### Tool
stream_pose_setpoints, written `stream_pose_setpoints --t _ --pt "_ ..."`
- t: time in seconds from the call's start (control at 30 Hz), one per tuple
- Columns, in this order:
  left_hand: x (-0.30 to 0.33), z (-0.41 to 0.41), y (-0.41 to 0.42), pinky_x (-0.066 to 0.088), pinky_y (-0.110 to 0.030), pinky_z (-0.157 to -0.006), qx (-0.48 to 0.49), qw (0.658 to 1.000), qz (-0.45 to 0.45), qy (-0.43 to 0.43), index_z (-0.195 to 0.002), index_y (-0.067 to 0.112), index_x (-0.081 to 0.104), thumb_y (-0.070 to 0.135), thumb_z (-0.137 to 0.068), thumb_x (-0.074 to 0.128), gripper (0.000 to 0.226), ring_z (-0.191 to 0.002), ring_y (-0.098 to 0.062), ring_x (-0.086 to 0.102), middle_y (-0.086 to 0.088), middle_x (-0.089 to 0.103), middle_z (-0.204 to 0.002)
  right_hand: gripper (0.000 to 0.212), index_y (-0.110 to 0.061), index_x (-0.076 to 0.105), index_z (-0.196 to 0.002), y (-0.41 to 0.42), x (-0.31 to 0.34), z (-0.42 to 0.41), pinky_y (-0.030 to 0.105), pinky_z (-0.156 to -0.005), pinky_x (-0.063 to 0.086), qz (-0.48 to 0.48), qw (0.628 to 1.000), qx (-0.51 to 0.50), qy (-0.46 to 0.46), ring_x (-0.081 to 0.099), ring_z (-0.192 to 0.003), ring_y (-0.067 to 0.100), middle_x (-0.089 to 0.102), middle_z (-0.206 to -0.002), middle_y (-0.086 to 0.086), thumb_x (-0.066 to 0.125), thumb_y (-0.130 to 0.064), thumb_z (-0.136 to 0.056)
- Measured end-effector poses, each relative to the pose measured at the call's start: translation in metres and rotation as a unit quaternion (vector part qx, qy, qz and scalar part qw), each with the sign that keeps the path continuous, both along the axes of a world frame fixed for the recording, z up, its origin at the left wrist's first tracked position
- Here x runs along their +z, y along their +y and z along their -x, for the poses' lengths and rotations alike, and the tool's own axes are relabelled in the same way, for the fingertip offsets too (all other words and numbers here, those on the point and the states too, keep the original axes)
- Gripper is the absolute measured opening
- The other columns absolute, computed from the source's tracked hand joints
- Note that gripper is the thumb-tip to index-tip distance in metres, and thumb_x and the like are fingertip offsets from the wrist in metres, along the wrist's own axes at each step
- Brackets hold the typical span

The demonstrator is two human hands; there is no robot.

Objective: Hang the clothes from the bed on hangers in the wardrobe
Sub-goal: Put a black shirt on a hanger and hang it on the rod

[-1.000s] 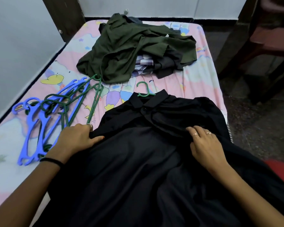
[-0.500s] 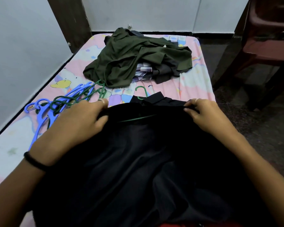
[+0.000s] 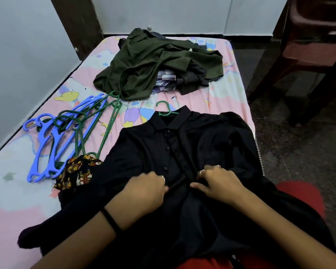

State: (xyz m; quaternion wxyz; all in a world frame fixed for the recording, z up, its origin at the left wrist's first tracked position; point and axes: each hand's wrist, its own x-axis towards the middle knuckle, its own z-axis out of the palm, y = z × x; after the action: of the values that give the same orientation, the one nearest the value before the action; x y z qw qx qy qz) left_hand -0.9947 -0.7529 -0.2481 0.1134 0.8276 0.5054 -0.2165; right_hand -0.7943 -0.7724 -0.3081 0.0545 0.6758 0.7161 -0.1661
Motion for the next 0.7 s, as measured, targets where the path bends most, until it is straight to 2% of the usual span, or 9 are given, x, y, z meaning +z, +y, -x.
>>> stream_pose_setpoints --t 0.1,0.2,0.27,0.33,0.43,0.5,0.57,0.63,0.7 --pt "-0.005 -0.011 0.037 0.045 -0.040 -0.088 0.038 0.996 -0.049 -0.067 -0.116 0.012 0.055 0.033 -0.100 0.042 0.030 -0.113 -0.036 0.055 -0.015 0.055 -0.120 0.048 -0.017 0.064 -0.104 0.020 0.009 0.013 0.036 -0.081 0.049 -0.074 0.996 -0.018 0.045 0.052 -0.109 0.022 0.055 -0.107 -0.001 0.046 -0.059 -0.092" --pt "-0.033 -0.026 0.081 0.048 -0.042 -0.085 0.114 0.977 -0.051 -0.171 -0.110 0.010 0.059 0.021 -0.096 0.048 0.021 -0.106 -0.038 0.056 -0.016 0.056 -0.115 0.032 -0.008 0.064 -0.099 0.053 0.003 0.027 0.038 -0.079 0.050 -0.116 0.981 -0.066 0.140 0.057 -0.101 0.028 0.055 -0.103 0.004 0.056 -0.039 -0.094" --pt "-0.059 -0.034 0.102 0.050 -0.041 -0.084 0.163 0.957 -0.063 -0.230 -0.107 0.009 0.061 0.013 -0.093 0.050 0.018 -0.102 -0.037 0.058 -0.015 0.060 -0.111 0.024 -0.005 0.062 -0.101 0.073 -0.008 0.036 0.039 -0.080 0.050 -0.123 0.976 -0.080 0.162 0.058 -0.100 0.031 0.055 -0.106 0.007 0.059 -0.027 -0.092" --pt "-0.084 -0.037 0.113 0.051 -0.039 -0.084 0.206 0.936 -0.069 -0.277 -0.106 0.008 0.064 0.008 -0.090 0.052 0.020 -0.101 -0.035 0.061 -0.014 0.064 -0.107 0.026 -0.004 0.060 -0.109 0.088 -0.021 0.042 0.038 -0.083 0.049 -0.114 0.975 -0.102 0.162 0.057 -0.106 0.032 0.054 -0.114 0.010 0.061 -0.022 -0.091" --pt "-0.115 -0.037 0.118 0.050 -0.030 -0.088 0.248 0.899 -0.042 -0.359 -0.111 0.007 0.066 0.005 -0.089 0.057 0.023 -0.098 -0.028 0.063 -0.010 0.067 -0.102 0.040 -0.004 0.054 -0.122 0.097 -0.040 0.048 0.039 -0.087 0.048 -0.087 0.977 -0.129 0.148 0.049 -0.117 0.030 0.050 -0.125 0.010 0.063 -0.026 -0.090" --pt "-0.128 -0.034 0.119 0.046 -0.018 -0.081 0.259 0.877 -0.028 -0.404 -0.111 0.004 0.066 0.004 -0.090 0.060 0.022 -0.087 -0.019 0.063 -0.005 0.064 -0.093 0.043 -0.004 0.051 -0.125 0.098 -0.051 0.051 0.037 -0.087 0.049 -0.074 0.979 -0.133 0.133 0.046 -0.120 0.029 0.048 -0.127 0.010 0.063 -0.027 -0.091" --pt "-0.140 -0.029 0.118 0.045 -0.013 -0.074 0.266 0.860 -0.036 -0.434 -0.109 0.005 0.067 0.002 -0.090 0.059 0.020 -0.072 -0.009 0.056 -0.005 0.060 -0.094 0.040 -0.004 0.051 -0.125 0.098 -0.061 0.054 0.034 -0.086 0.050 -0.091 0.979 -0.139 0.115 0.044 -0.123 0.027 0.047 -0.129 0.009 0.060 -0.027 -0.093" --pt "-0.151 -0.026 0.116 0.048 -0.012 -0.071 0.282 0.837 -0.049 -0.466 -0.105 0.005 0.067 0.001 -0.090 0.058 0.018 -0.069 -0.006 0.052 -0.008 0.061 -0.095 0.039 -0.005 0.051 -0.126 0.097 -0.069 0.058 0.032 -0.086 0.049 -0.117 0.978 -0.143 0.096 0.044 -0.124 0.027 0.048 -0.129 0.009 0.056 -0.027 -0.095" --pt "-0.159 -0.028 0.117 0.045 -0.005 -0.065 0.304 0.817 -0.054 -0.486 -0.100 0.006 0.068 0.002 -0.090 0.060 0.014 -0.069 -0.008 0.054 -0.009 0.062 -0.093 0.036 -0.003 0.052 -0.126 0.099 -0.073 0.062 0.033 -0.086 0.050 -0.145 0.977 -0.142 0.071 0.047 -0.121 0.028 0.051 -0.126 0.010 0.055 -0.024 -0.096"
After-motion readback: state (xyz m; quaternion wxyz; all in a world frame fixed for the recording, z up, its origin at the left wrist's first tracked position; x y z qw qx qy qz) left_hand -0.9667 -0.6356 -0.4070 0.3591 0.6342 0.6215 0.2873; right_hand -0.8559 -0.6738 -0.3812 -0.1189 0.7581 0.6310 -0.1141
